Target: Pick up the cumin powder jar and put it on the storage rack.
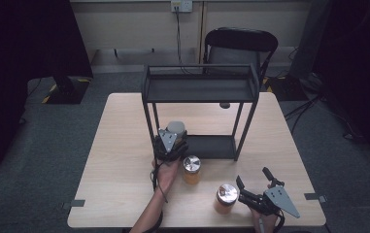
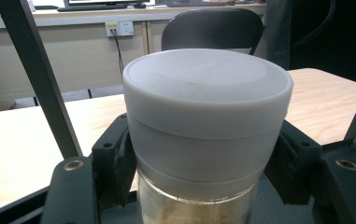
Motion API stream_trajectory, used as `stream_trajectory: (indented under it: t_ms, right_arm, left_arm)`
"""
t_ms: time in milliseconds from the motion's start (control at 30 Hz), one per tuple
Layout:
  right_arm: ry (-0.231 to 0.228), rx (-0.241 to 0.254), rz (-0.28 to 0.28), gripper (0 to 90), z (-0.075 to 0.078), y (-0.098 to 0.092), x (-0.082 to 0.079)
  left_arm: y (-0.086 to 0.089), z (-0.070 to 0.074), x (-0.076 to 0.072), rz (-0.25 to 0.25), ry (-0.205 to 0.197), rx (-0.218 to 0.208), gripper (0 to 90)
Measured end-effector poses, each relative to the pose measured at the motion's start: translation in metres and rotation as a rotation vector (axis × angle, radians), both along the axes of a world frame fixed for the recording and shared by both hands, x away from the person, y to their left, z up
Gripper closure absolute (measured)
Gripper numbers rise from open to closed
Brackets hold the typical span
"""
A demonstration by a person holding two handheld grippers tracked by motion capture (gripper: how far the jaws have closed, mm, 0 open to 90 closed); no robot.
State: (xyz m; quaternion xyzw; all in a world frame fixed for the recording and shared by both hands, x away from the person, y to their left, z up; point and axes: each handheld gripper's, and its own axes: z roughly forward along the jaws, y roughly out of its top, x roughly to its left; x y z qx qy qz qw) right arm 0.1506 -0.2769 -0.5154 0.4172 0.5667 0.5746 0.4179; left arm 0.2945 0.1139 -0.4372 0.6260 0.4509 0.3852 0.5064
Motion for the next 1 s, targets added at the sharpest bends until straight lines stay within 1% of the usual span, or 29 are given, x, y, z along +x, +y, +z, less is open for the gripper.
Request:
stream_trajectory:
  t_ms: [167, 233, 300, 567, 900, 1000]
  right_arm:
    - [0.000, 0.001, -0.001, 2.1, 0.0000, 0.0001, 0.0000]
    - [0.000, 0.001, -0.001, 2.1, -0.0001, 0.0001, -0.0001]
    - [0.000, 0.001, -0.001, 2.1, -0.0001, 0.0000, -0.0001]
    - [-0.001, 0.001, -0.001, 2.1, -0.0003, 0.0000, -0.0002]
    - [-0.001, 0.001, -0.001, 2.1, -0.0002, 0.0000, -0.0001]
    - [-0.001, 0.002, -0.001, 2.1, -0.0002, -0.0001, -0.0001]
  left_arm:
    - [0.0017, 0.0019, 0.0025, -0.008, 0.010, 0.001, 34.2]
    - [0.0014, 0.0020, 0.0028, -0.011, 0.011, 0.013, 33.9]
    - [0.0013, 0.0017, 0.0030, -0.019, 0.011, 0.025, 31.3]
    - [0.0013, 0.0022, 0.0039, -0.022, 0.014, 0.018, 29.6]
    - [0.0009, 0.0045, 0.0061, -0.030, 0.022, 0.009, 24.6]
    - [0.0017, 0.0059, 0.0069, -0.033, 0.021, 0.014, 24.2]
